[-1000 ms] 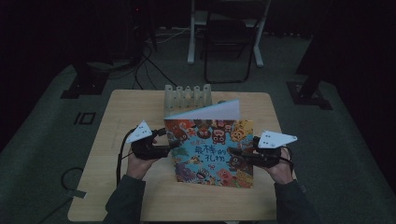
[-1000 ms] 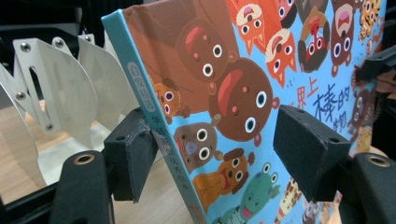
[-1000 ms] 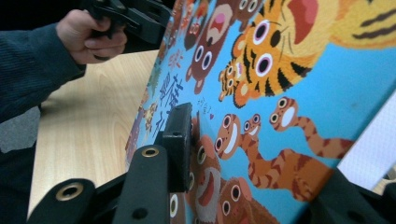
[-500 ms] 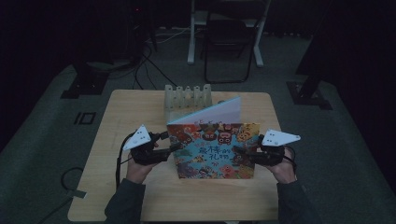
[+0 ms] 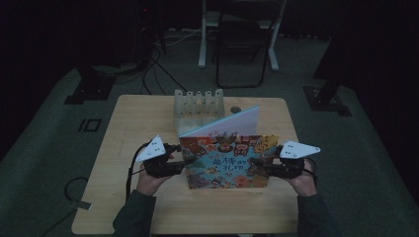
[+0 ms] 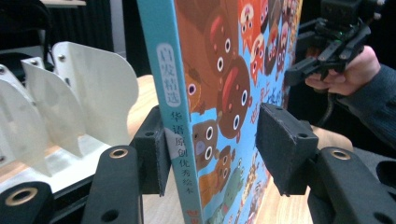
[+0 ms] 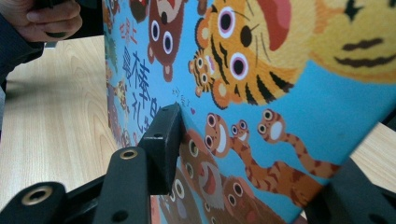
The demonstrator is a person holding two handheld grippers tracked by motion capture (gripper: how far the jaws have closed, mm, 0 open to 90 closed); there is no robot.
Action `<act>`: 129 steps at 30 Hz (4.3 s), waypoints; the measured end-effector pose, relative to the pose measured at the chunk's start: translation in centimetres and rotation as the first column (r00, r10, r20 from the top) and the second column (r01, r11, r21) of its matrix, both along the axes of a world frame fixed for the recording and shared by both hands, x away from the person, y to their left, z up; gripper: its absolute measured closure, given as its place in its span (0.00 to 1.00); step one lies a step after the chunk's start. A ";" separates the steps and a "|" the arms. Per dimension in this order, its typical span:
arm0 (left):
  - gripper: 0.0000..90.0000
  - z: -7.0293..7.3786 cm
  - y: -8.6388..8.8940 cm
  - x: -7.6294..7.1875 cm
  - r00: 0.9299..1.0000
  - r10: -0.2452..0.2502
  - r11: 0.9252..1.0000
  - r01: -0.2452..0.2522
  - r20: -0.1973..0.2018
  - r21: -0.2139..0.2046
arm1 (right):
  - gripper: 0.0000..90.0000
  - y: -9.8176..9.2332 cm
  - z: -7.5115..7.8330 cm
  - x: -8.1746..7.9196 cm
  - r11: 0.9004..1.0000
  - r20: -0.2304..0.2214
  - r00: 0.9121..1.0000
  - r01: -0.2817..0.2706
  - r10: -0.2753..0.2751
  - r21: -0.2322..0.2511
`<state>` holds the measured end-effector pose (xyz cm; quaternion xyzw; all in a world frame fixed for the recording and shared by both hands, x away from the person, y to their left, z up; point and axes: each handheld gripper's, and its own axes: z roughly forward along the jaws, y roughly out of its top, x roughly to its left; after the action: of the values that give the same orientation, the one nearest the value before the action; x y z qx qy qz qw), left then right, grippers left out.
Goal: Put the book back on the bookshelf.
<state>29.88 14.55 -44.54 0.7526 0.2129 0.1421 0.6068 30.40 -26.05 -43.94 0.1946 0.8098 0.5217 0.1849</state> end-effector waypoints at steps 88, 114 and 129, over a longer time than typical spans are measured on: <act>0.59 -3.3 -4.8 -1.7 0.992 -0.116 0.993 0.114 0.047 0.028 | 0.52 -5.8 -4.5 -0.6 0.978 -0.108 0.981 0.175 -0.164 0.110; 0.27 -4.3 -5.5 -1.7 0.990 -0.140 0.990 0.140 0.007 0.001 | 0.52 -6.0 -5.3 -0.6 0.976 -0.138 0.978 0.174 -0.155 0.131; 0.28 -4.7 -5.5 -1.7 0.993 -0.119 0.993 0.119 -0.001 -0.003 | 0.52 -5.9 -5.6 -0.5 0.975 -0.145 0.977 0.175 -0.155 0.134</act>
<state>28.22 9.06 -49.27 0.7633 0.1682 0.1049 0.6149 29.93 -31.94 -49.51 0.3088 0.7611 0.5481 0.1582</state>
